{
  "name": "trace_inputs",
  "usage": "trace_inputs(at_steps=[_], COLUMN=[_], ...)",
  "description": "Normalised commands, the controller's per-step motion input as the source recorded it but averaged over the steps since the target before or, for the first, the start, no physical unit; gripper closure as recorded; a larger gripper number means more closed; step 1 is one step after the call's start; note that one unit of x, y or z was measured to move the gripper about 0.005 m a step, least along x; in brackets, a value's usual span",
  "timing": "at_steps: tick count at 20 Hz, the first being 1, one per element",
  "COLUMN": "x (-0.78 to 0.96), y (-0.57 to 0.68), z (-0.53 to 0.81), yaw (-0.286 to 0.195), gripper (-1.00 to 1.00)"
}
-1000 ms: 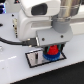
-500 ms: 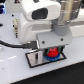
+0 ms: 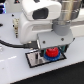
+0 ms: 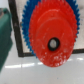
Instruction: Insert the blue gear onto the right peg, followed by the red gear
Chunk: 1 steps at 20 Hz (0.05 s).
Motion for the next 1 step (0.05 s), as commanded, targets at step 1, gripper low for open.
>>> trace_inputs(at_steps=[1], x=[0.0], y=[0.11], z=[0.65], yaw=[0.0], gripper=[-1.0])
